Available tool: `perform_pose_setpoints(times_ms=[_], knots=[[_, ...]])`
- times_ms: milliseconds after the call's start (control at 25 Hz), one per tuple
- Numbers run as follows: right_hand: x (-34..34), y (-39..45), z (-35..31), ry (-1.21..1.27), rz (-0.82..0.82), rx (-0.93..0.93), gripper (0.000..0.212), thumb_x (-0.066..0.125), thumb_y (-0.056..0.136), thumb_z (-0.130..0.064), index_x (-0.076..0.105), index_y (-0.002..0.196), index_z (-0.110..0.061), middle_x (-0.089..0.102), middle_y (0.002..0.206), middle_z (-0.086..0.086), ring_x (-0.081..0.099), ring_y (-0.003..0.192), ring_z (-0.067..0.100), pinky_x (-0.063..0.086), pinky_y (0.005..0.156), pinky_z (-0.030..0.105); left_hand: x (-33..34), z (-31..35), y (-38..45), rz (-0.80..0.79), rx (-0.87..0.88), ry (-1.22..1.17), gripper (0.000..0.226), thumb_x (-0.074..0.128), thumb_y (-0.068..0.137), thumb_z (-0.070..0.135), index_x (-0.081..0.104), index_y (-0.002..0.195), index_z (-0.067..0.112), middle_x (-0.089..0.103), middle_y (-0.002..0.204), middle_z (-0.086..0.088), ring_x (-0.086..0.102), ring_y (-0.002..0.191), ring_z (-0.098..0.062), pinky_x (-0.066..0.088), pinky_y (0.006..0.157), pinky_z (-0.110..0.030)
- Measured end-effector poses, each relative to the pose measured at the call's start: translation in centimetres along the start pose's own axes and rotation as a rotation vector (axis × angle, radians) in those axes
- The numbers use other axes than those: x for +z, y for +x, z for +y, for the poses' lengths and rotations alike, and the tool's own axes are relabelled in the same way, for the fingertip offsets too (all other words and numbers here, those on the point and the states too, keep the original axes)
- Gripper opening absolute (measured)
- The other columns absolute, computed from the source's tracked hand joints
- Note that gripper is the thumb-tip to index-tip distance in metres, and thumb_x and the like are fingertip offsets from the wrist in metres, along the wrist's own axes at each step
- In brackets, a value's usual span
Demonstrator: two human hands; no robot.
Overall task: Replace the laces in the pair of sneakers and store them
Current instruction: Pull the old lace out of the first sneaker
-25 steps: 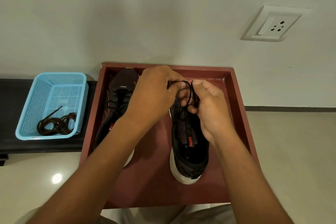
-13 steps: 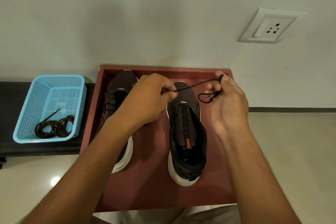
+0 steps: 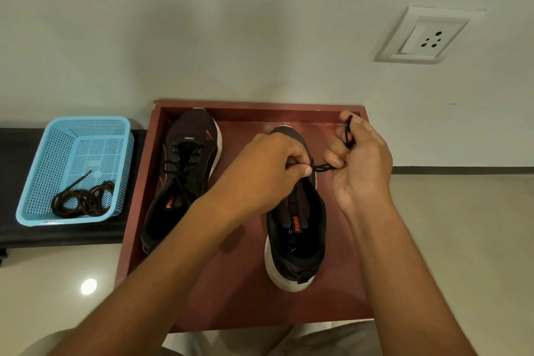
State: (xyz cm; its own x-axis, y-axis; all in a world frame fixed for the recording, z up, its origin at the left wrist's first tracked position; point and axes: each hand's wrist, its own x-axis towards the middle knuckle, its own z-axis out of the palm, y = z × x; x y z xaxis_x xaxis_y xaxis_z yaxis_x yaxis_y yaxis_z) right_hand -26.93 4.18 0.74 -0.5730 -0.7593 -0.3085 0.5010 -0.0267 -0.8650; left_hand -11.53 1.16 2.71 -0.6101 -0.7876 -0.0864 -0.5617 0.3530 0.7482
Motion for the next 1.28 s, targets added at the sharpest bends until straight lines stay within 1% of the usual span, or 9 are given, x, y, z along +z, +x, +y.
perform_pose_setpoints(times_ms=[200, 320, 480, 640, 840, 1000, 1080, 1200, 1280], knots=[[-1.0, 0.4, -0.2, -0.281, 0.015, -0.126, 0.025, 0.043, 0.106, -0.012, 0.065, 0.094, -0.011, 0.034, 0.068, -0.001, 0.024, 0.048, 0.007, 0.025, 0.042, 0.02, -3.1, -1.7, 0.4, 0.091, -0.026, 0.051, 0.008, 0.072, 0.094, 0.024, 0.078, 0.09, 0.023, 0.071, 0.081, 0.014, 0.064, 0.078, 0.001, 0.051, 0.076, -0.016], [-0.8, 0.1, 0.2, -0.488, -0.075, -0.145, 0.025, 0.049, 0.105, -0.023, 0.069, 0.091, -0.018, 0.044, 0.074, 0.001, 0.032, 0.05, 0.005, 0.03, 0.045, 0.019, -4.3, -2.4, 0.4, 0.233, -0.05, -0.025, 0.007, 0.072, 0.094, 0.021, 0.079, 0.091, 0.023, 0.07, 0.082, 0.017, 0.063, 0.083, 0.006, 0.045, 0.071, -0.004], [0.5, -1.4, 0.7, -0.643, -0.313, -0.169, 0.031, 0.06, 0.103, -0.033, 0.074, 0.091, -0.008, 0.059, 0.067, -0.011, 0.05, 0.054, -0.001, 0.038, 0.053, 0.014, -3.6, -1.8, 0.4, 0.372, -0.036, -0.108, 0.009, 0.074, 0.093, 0.019, 0.078, 0.088, 0.024, 0.07, 0.076, 0.02, 0.064, 0.075, 0.006, 0.048, 0.07, -0.008], [1.0, -2.3, 0.7, -0.719, -0.428, -0.218, 0.02, 0.07, 0.097, -0.024, 0.075, 0.087, -0.006, 0.066, 0.065, -0.009, 0.056, 0.056, 0.001, 0.044, 0.059, 0.018, -3.2, -1.8, 0.5, 0.407, -0.032, -0.161, 0.009, 0.073, 0.093, 0.019, 0.079, 0.089, 0.025, 0.071, 0.077, 0.018, 0.065, 0.074, 0.006, 0.045, 0.068, -0.005], [1.1, -1.6, 0.7, -0.447, -0.232, -0.174, 0.024, 0.053, 0.105, -0.011, 0.065, 0.085, -0.011, 0.053, 0.068, -0.004, 0.043, 0.053, 0.001, 0.035, 0.05, 0.014, -2.1, -1.7, 0.6, 0.345, -0.052, -0.185, 0.007, 0.073, 0.094, 0.018, 0.08, 0.092, 0.02, 0.072, 0.076, 0.013, 0.065, 0.071, 0.004, 0.044, 0.067, -0.006], [-0.3, 0.1, 0.5, -0.218, 0.018, -0.152, 0.026, 0.042, 0.107, -0.012, 0.058, 0.087, -0.014, 0.064, 0.084, 0.004, 0.046, 0.062, 0.01, 0.03, 0.05, 0.022, -1.8, -1.1, 0.3, 0.11, 0.003, -0.132, 0.011, 0.068, 0.098, 0.018, 0.079, 0.094, 0.017, 0.071, 0.076, 0.011, 0.065, 0.073, 0.002, 0.046, 0.068, -0.008], [-1.3, 1.1, 0.0, 0.024, 0.13, -0.031, 0.026, 0.04, 0.108, -0.014, 0.054, 0.086, -0.016, 0.071, 0.086, 0.005, 0.053, 0.064, 0.012, 0.033, 0.051, 0.023, -1.3, -0.3, 0.0, -0.009, 0.044, -0.119, 0.013, 0.068, 0.098, 0.019, 0.079, 0.093, 0.017, 0.072, 0.076, 0.009, 0.065, 0.073, 0.0, 0.049, 0.066, -0.013], [-2.8, 2.1, -0.6, 0.32, 0.164, 0.166, 0.031, 0.036, 0.111, -0.027, 0.051, 0.085, -0.021, 0.073, 0.082, 0.001, 0.061, 0.064, 0.013, 0.032, 0.054, 0.023, 0.3, 0.6, -0.2, -0.109, 0.077, -0.073, 0.019, 0.066, 0.099, 0.02, 0.075, 0.084, 0.027, 0.068, 0.071, 0.016, 0.065, 0.073, 0.004, 0.047, 0.065, -0.015], [-3.2, 2.2, -0.6, 0.394, 0.151, 0.216, 0.031, 0.035, 0.111, -0.027, 0.05, 0.085, -0.021, 0.063, 0.07, -0.004, 0.054, 0.054, 0.01, 0.031, 0.057, 0.023, 1.1, 0.7, -0.2, -0.124, 0.073, -0.046, 0.03, 0.065, 0.099, 0.02, 0.065, 0.075, 0.037, 0.061, 0.064, 0.019, 0.06, 0.065, 0.007, 0.037, 0.059, -0.01]])
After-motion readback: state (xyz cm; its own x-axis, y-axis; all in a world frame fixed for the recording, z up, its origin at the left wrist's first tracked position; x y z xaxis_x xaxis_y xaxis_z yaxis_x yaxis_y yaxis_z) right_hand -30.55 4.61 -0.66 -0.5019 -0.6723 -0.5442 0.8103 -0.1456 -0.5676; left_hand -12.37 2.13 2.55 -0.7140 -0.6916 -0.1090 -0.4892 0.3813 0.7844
